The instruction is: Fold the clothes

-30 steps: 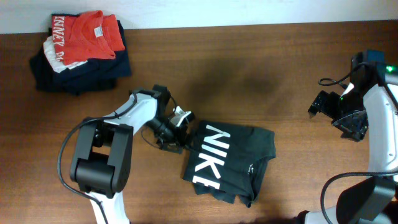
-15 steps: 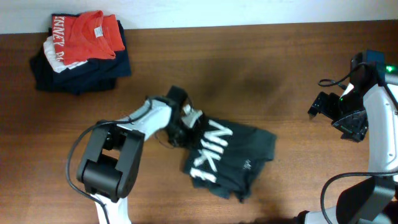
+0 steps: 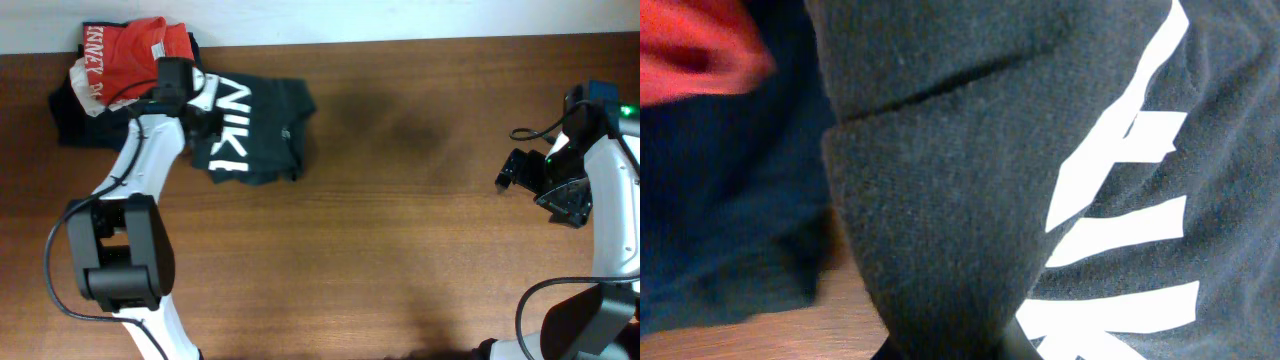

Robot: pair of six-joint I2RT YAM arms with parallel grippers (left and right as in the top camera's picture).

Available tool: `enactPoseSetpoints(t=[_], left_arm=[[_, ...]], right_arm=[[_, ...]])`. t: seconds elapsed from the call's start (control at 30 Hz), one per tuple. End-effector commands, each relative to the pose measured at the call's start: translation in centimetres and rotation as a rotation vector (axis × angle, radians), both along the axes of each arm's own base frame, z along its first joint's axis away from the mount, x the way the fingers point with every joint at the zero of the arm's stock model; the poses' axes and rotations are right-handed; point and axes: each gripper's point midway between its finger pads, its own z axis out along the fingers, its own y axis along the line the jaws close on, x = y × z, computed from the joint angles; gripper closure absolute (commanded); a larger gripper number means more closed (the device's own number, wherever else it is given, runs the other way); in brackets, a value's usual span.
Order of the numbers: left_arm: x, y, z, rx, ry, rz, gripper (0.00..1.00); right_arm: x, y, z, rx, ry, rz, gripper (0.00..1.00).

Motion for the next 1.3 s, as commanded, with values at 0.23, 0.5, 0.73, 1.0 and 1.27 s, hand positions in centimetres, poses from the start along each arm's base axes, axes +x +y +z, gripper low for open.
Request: enactPoseSetpoints(t=[0.23,0.5,0.73,1.0,1.27], left_arm=[[7.1,6.7,13.8,0.067,-0.368,0.099,1.0],[9.0,14.0,16.4,0.057,-0.52,0.287,1.0],[9.5,21.0,10.3,0.138,-0.474,0.476,0.99],[8.9,25.2,12.7,0.278,-0.538,0.628,0.2],[13.6,18.3,16.2,0.055,-0.692,0.355,0.64]], right_arm=[[-0.6,-0.3,0.7,-0.017,0.011,0.041,0.01],[-1.4,-0.5,0.7,-0.033,0.047,0.061,0.01],[-1.7,-0.4,0.7,-0.029,0.058,0.061,0.01],[-2.2,-0.2,0.7,-0.021,0.076,0.061,0.01],[-2.3,0.0,0.8,-0.008,0.082,0.056,0.01]])
